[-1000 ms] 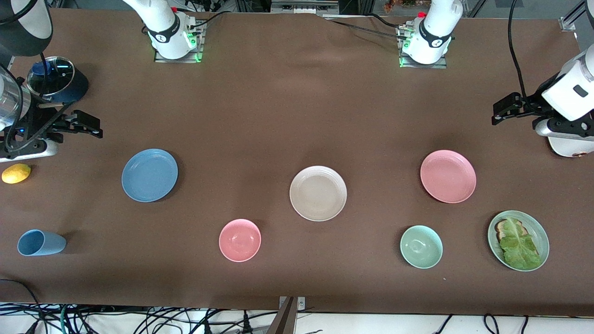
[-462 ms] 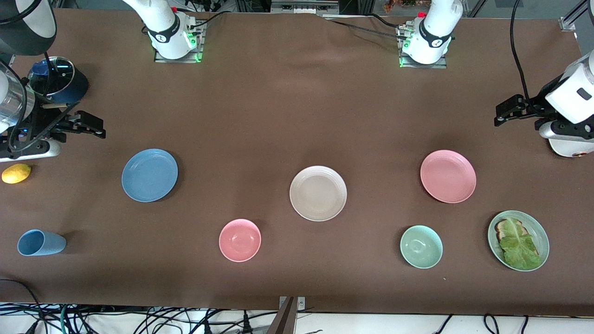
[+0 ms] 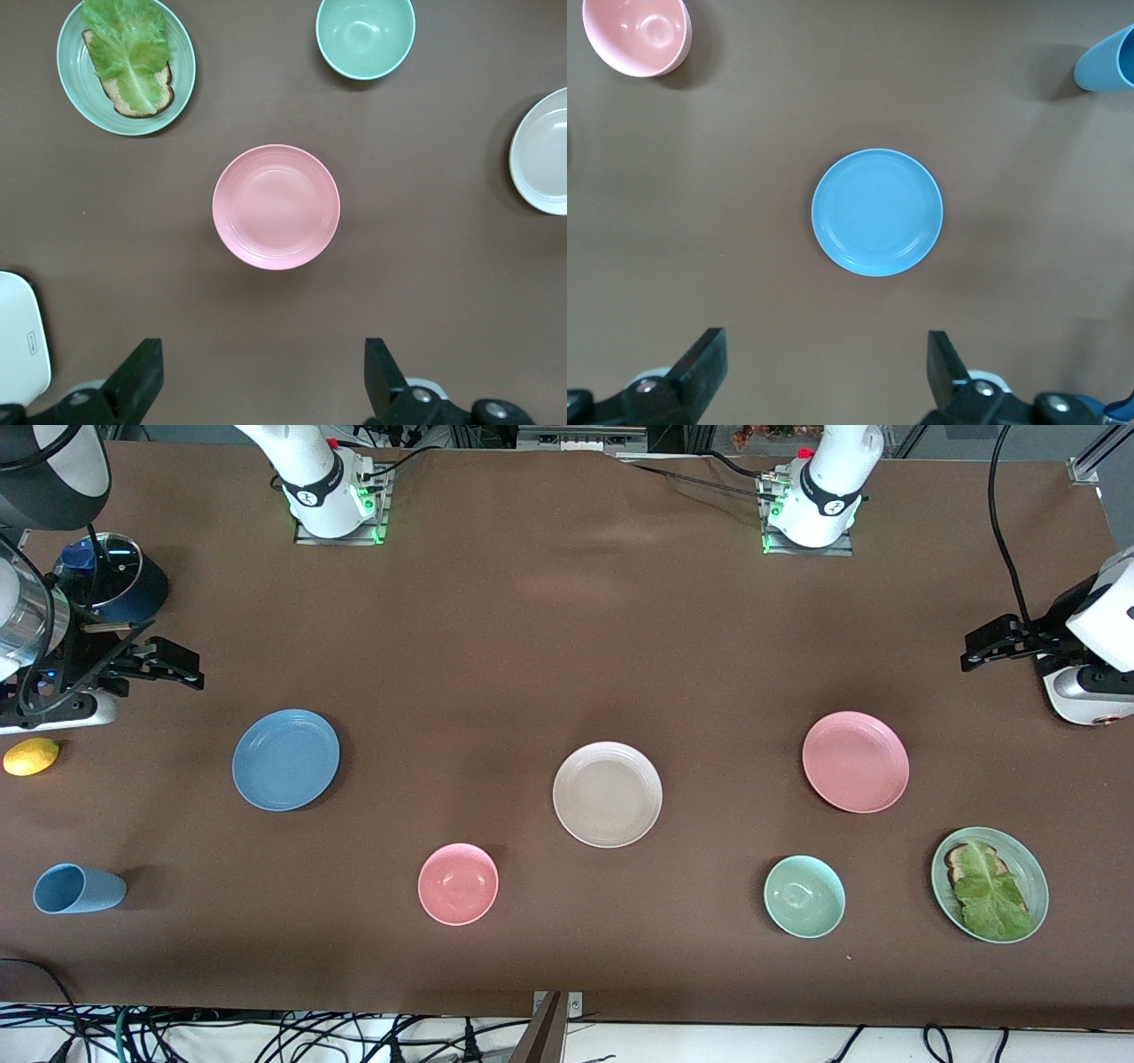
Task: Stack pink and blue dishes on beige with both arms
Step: 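Move the left gripper toward the rim of the large pink plate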
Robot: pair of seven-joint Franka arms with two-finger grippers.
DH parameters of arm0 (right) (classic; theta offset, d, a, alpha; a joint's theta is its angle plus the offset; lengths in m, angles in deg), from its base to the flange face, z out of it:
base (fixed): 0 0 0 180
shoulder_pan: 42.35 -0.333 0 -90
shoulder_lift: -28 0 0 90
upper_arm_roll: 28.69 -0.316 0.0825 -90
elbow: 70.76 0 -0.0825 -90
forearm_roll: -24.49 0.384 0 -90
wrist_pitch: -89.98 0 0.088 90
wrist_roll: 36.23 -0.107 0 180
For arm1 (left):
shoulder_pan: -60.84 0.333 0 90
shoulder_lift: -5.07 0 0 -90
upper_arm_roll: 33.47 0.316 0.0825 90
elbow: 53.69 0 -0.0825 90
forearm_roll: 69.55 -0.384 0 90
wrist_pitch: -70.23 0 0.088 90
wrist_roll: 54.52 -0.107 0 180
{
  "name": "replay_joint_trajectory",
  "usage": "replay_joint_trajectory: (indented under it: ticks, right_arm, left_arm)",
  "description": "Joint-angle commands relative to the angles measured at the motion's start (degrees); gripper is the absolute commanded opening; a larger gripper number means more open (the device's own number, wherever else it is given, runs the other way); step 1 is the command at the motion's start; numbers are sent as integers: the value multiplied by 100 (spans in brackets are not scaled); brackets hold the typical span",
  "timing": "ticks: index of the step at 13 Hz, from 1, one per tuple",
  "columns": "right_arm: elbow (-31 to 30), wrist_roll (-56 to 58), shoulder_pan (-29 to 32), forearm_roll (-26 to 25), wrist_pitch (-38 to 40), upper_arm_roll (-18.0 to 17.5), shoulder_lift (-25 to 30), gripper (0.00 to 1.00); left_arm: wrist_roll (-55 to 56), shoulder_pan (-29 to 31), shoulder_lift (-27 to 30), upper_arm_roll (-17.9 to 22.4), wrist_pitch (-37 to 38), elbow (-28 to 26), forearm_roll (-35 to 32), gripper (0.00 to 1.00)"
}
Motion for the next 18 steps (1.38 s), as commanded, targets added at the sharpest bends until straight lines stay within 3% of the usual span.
replay_joint_trajectory:
  ticks: [1, 6, 14, 18]
  right_arm:
    - [67, -292, -126, -10, 67, -38, 29, 100]
    - [76, -302, -118, -18, 67, -3, 29, 100]
    - [67, -293, -109, -27, 85, 23, 29, 100]
    - [76, -284, -109, -19, 155, 23, 29, 100]
  left_arm:
    - [-103, 22, -112, -46, 120, 103, -124, 100]
    - [-51, 39, -454, -37, 93, 173, -133, 100]
    - [-51, 249, -1719, 60, -65, 191, -238, 100]
    - [-112, 566, -2150, 60, -715, 147, -291, 100]
